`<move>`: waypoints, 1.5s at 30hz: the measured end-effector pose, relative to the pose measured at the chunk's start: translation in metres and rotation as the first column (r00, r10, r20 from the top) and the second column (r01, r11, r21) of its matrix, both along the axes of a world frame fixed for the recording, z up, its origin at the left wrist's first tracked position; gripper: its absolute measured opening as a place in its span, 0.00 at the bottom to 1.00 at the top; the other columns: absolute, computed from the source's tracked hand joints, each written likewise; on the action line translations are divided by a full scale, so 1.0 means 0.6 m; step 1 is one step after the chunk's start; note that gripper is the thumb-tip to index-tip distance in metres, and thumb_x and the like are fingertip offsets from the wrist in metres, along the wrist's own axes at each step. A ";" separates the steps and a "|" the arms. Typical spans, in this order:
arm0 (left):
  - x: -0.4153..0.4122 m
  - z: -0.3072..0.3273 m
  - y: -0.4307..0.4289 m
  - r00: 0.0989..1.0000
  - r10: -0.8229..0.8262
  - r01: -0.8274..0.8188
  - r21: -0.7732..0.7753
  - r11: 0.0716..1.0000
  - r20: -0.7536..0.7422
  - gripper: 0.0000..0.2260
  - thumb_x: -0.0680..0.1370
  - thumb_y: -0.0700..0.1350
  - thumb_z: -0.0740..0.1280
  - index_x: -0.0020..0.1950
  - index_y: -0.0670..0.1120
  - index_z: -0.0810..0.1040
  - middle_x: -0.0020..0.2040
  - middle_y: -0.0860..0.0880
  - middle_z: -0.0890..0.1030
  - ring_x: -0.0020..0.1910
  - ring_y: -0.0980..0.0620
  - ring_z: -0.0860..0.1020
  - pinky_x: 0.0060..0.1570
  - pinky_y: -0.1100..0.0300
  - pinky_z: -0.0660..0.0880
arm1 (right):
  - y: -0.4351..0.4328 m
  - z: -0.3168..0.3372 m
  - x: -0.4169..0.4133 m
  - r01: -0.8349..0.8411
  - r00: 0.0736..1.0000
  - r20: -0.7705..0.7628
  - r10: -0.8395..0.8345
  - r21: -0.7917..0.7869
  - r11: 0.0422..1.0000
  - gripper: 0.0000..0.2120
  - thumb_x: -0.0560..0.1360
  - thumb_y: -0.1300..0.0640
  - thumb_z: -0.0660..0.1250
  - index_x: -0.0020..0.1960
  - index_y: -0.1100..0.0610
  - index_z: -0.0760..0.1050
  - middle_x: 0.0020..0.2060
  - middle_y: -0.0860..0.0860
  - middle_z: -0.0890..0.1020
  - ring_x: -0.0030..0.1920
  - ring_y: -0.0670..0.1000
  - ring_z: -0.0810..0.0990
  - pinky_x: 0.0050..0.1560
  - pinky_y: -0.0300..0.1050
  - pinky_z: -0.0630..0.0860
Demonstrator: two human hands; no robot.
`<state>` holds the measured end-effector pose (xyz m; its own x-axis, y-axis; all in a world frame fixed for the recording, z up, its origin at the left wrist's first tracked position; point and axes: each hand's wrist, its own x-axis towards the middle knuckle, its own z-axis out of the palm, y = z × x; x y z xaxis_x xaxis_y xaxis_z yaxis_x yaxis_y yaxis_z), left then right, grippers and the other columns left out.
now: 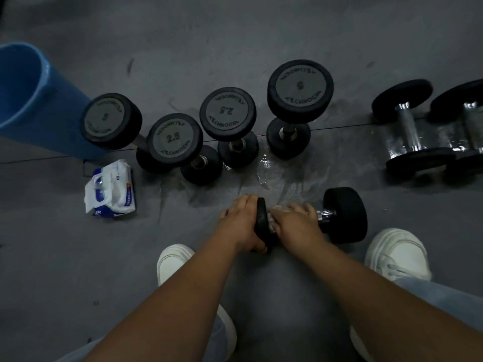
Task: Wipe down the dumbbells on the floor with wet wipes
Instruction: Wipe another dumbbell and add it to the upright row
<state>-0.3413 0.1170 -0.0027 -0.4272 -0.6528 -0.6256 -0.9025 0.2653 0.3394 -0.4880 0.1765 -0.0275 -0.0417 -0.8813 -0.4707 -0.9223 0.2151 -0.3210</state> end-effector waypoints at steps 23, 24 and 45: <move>0.002 -0.001 0.013 0.999 0.017 -0.018 -0.030 0.999 -0.043 0.52 0.60 0.52 0.79 0.77 0.52 0.54 0.75 0.52 0.59 0.74 0.49 0.61 0.72 0.50 0.61 | 0.019 0.002 0.045 0.184 0.982 0.069 -0.175 -0.173 0.967 0.11 0.74 0.56 0.59 0.54 0.49 0.75 0.54 0.48 0.82 0.65 0.48 0.74 0.71 0.53 0.48; 0.002 -0.002 0.012 0.999 0.021 -0.022 -0.029 0.999 -0.049 0.51 0.59 0.52 0.79 0.76 0.52 0.55 0.75 0.51 0.59 0.74 0.49 0.62 0.71 0.49 0.62 | 0.039 0.015 0.054 0.261 0.964 0.109 -0.242 -0.229 0.938 0.10 0.74 0.57 0.59 0.51 0.50 0.77 0.49 0.47 0.83 0.58 0.48 0.78 0.69 0.52 0.53; 0.002 -0.001 0.010 0.999 0.001 -0.003 -0.038 0.999 -0.051 0.53 0.59 0.53 0.80 0.77 0.51 0.54 0.77 0.51 0.56 0.75 0.49 0.59 0.72 0.52 0.58 | 0.031 0.014 0.100 0.561 -0.583 0.298 -0.756 0.821 -0.108 0.12 0.79 0.64 0.57 0.56 0.64 0.77 0.56 0.61 0.80 0.46 0.59 0.80 0.44 0.49 0.78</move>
<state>-0.3399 0.1231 -0.0033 -0.4566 -0.6767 -0.5776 -0.8848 0.2772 0.3746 -0.4278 0.1950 -0.0188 -0.1930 -0.1768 -0.9651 0.8468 0.4668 -0.2549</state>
